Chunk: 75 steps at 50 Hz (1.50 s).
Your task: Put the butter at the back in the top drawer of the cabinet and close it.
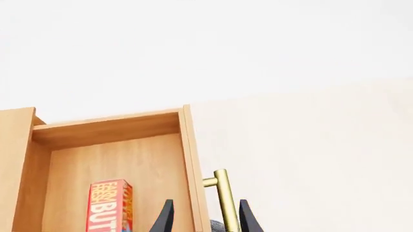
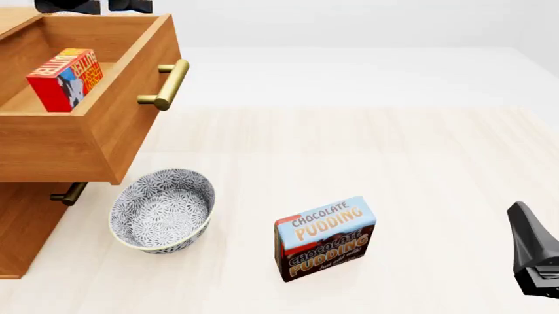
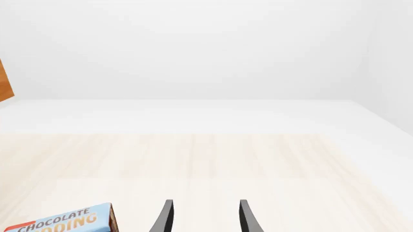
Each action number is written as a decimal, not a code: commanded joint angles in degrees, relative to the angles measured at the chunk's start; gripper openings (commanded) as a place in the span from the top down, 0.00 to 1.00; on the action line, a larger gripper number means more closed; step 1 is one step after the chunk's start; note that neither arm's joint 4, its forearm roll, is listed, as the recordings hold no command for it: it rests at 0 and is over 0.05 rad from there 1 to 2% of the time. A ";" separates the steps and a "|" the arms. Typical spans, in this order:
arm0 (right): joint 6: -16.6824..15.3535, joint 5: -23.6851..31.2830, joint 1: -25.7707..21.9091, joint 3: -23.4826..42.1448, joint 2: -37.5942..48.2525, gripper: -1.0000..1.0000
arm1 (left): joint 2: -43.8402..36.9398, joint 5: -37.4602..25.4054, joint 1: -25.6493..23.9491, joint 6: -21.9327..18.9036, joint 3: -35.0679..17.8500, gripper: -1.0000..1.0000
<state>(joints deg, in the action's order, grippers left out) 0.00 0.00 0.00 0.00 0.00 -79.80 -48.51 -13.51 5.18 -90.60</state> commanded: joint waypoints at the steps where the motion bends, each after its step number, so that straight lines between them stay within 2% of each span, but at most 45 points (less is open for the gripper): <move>1: 0.00 0.00 0.00 0.00 0.00 0.00 | -1.59 1.06 -4.03 0.91 -1.21 0.00; 29: 0.00 0.00 0.00 0.00 0.00 0.00 | -6.66 5.74 -12.80 4.70 0.25 0.00; 51: 0.00 0.00 0.00 0.00 0.00 0.00 | -9.43 9.46 -16.99 8.45 1.51 0.00; 75: 0.00 0.00 0.00 0.00 0.00 0.00 | -13.25 13.23 -19.22 10.66 3.97 0.00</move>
<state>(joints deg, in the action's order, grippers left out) 0.00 0.00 0.00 0.00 0.00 -91.54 -37.05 -31.79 14.68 -87.91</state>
